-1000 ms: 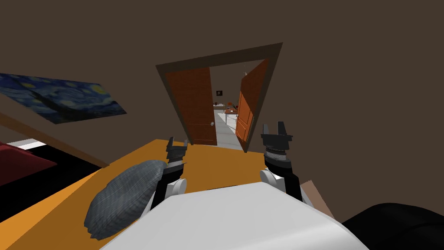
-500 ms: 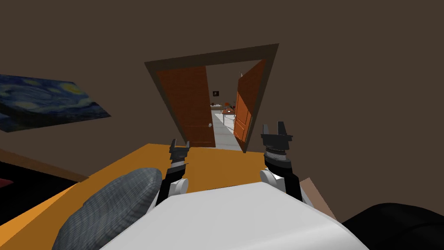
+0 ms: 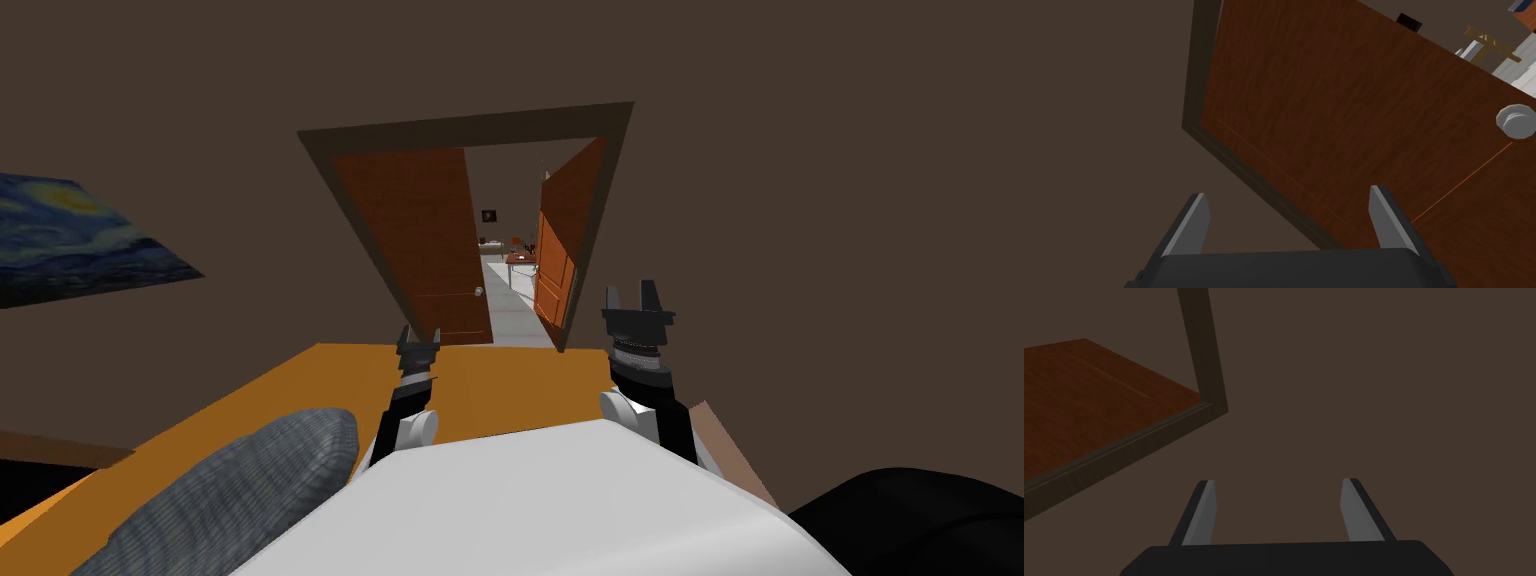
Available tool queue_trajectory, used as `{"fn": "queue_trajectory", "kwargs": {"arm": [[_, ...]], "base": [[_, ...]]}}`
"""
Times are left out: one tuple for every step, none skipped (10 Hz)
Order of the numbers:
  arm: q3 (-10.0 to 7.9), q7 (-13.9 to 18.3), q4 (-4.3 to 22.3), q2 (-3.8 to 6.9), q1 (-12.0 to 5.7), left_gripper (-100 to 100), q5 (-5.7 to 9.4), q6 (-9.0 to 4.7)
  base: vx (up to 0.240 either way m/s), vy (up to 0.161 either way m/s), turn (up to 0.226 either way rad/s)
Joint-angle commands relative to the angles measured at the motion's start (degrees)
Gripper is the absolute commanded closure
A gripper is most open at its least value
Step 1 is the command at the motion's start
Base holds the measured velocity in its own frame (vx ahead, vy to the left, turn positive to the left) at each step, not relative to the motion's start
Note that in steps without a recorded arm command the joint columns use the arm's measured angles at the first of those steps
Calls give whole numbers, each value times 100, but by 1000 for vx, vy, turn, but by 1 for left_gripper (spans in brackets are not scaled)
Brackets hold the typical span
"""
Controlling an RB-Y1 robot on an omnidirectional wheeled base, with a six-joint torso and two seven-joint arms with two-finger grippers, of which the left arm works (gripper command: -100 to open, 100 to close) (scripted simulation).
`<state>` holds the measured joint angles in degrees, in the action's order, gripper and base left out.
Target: Push the door open
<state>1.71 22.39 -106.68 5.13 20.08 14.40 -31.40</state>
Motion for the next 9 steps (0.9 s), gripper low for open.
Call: {"fn": "queue_trajectory", "kwargs": {"arm": [[32,153,196,8,-51,-100,110,-75],[43,225,313,15,-88,-100,165,-118],[53,296,430,22,-125,-100,221,-161],[64,368,546,29,-161,-100,277,-204],[74,440,663,36,-198,-100,333,-247],[85,512,780,44,-235,-100,389,-290],[96,586,899,46,-272,-100,446,-334],[106,661,1020,48,-310,-100,504,-378],[117,735,1140,49,-348,-100,561,-422]], "base": [[103,101,-146],[112,84,-144],[113,59,-99],[97,64,-93],[79,68,-132],[76,58,-148],[72,67,-104],[75,65,-117],[79,69,-137]]}}
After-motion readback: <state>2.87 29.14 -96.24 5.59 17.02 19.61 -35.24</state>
